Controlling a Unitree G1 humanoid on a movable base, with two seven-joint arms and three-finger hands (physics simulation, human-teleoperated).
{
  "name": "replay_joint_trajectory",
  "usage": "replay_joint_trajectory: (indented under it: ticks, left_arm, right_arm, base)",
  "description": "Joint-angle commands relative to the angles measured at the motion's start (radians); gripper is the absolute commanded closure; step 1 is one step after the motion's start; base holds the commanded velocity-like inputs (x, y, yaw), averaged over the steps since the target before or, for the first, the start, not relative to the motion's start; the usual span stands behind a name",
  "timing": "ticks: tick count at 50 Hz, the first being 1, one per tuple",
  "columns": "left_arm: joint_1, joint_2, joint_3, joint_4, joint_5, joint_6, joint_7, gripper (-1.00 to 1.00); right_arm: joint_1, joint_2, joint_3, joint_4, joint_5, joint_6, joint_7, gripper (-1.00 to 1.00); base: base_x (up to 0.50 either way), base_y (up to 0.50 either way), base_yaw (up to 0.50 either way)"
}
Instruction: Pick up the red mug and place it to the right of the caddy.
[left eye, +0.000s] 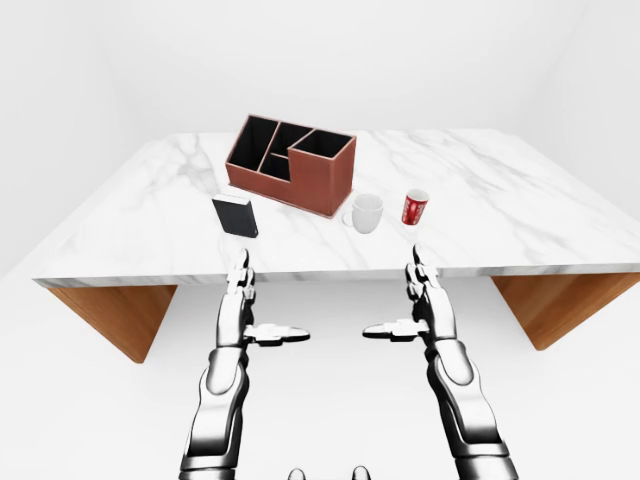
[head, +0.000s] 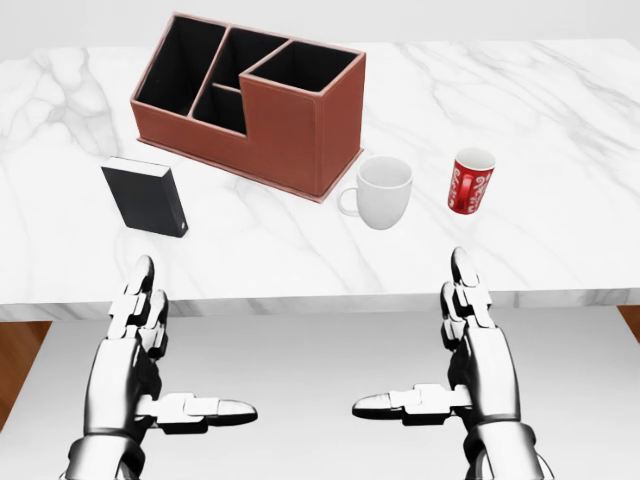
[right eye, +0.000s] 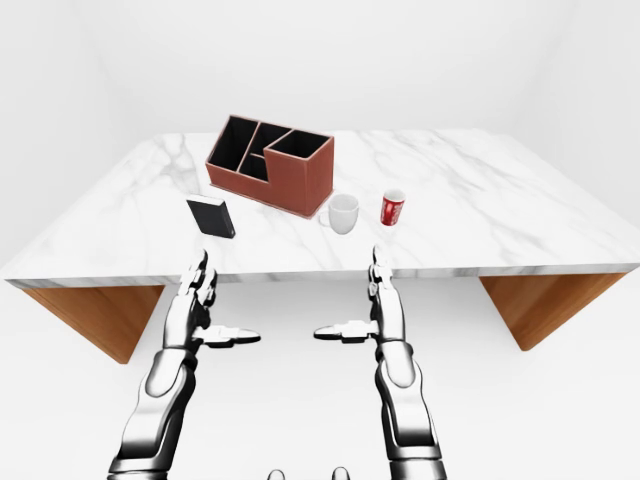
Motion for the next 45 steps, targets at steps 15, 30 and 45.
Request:
replay_joint_trajectory:
  ticks: [15, 30, 45]
  left_arm:
    - [0.075, 0.008, 0.025, -0.211, -0.009, 0.079, -0.046, -1.00]
    - [0.174, 0.000, -0.011, -0.442, 0.022, 0.079, -0.062, -1.00]
    - [0.215, -0.002, -0.010, -0.559, 0.025, 0.079, -0.075, -1.00]
  right_arm:
    - [0.037, -0.013, -0.041, -0.113, 0.016, 0.009, 0.037, -1.00]
    - [0.098, -0.011, -0.069, -0.332, 0.044, 0.081, 0.034, -1.00]
    - [0.178, 0.011, -0.080, -0.571, 0.003, 0.081, 0.013, -1.00]
  base:
    - [0.00, 0.00, 0.00]
    - [0.00, 0.00, 0.00]
    - [0.00, 0.00, 0.00]
